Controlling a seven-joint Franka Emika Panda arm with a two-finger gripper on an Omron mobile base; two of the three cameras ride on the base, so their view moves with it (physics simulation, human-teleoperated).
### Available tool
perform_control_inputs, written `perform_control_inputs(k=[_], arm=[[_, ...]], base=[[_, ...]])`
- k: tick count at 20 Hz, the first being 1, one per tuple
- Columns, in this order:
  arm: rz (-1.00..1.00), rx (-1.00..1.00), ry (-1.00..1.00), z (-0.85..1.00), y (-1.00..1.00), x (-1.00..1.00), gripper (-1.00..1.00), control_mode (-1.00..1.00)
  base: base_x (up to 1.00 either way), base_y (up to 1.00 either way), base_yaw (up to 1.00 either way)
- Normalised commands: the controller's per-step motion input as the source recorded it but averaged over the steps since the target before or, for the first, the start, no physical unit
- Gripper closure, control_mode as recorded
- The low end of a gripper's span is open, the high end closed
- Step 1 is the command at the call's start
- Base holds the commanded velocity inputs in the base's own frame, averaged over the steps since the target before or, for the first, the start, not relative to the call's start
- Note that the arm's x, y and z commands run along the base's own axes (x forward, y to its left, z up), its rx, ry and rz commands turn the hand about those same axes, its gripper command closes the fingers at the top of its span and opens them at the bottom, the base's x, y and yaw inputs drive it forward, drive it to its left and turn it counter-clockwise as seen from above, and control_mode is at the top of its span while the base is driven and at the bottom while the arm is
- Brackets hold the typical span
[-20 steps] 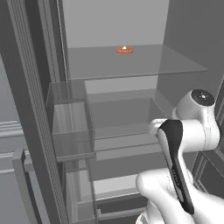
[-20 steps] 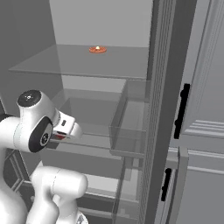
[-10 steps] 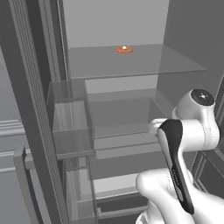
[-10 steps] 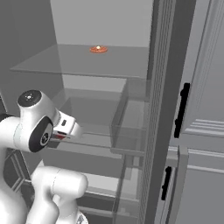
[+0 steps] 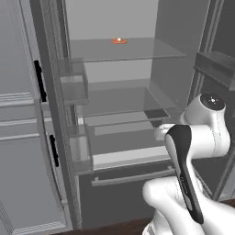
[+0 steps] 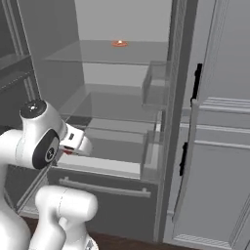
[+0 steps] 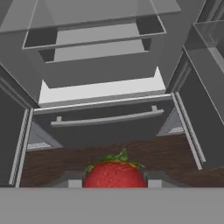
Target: Take the strawberry from the fridge and place it on top of the pancake, located on the dining counter.
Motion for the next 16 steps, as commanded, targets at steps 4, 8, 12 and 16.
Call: perform_control_inputs(k=[4,8,12,16], arm=[[0.0,0.0,0.0,0.0,0.0,0.0,1.0,1.0],[0.0,0.0,0.0,0.0,0.0,0.0,1.0,1.0],[0.0,0.0,0.0,0.0,0.0,0.0,1.0,1.0],[0.0,0.0,0.0,0.0,0.0,0.0,1.0,1.0]], base=[[-0.92,0.26,-0.14],[-0.96,0.31,-0.18],[-0.95,0.23,-0.32],[-0.65,0.01,-0.72]])
